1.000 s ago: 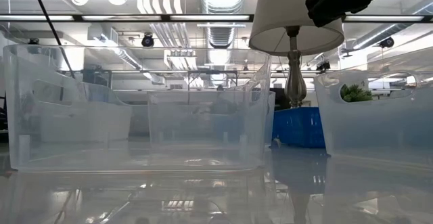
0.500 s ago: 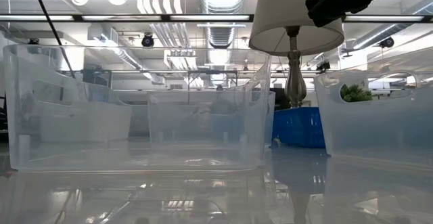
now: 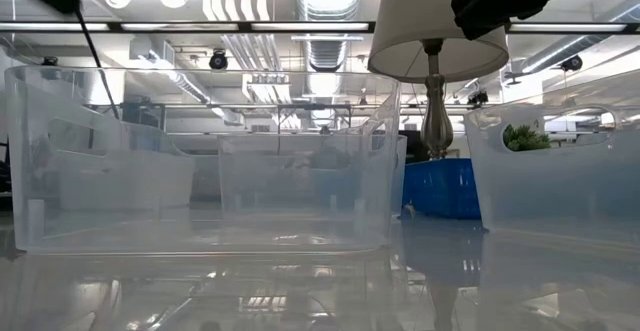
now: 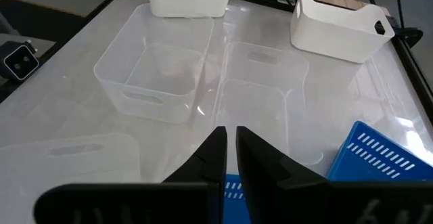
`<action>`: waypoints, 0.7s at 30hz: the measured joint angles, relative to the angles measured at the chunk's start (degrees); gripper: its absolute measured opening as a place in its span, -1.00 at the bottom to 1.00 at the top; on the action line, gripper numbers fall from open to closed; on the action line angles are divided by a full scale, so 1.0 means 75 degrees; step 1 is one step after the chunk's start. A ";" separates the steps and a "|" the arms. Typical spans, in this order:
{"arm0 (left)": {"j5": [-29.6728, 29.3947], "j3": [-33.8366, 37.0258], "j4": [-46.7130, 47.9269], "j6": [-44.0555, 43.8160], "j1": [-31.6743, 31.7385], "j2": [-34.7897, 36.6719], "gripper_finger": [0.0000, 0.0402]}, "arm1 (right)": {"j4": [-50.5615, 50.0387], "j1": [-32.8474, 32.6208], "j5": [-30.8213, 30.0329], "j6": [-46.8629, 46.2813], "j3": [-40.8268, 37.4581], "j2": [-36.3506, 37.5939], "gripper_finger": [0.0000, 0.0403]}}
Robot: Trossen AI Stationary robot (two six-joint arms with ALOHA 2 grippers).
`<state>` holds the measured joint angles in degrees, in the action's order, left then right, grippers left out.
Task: Stack baskets by color
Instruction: Stack the top right white bin on top of the bottom white bin
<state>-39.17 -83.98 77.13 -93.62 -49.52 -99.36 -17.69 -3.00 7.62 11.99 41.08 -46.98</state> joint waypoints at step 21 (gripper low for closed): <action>0.5737 0.0507 -0.1698 -0.0061 0.0101 0.0057 -0.97 | 0.0000 -0.0003 0.0003 -0.0055 -0.0015 0.0003 -0.87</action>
<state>3.87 -80.18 64.39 -94.08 -48.76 -98.94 -17.69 -3.03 7.64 11.57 40.97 -46.96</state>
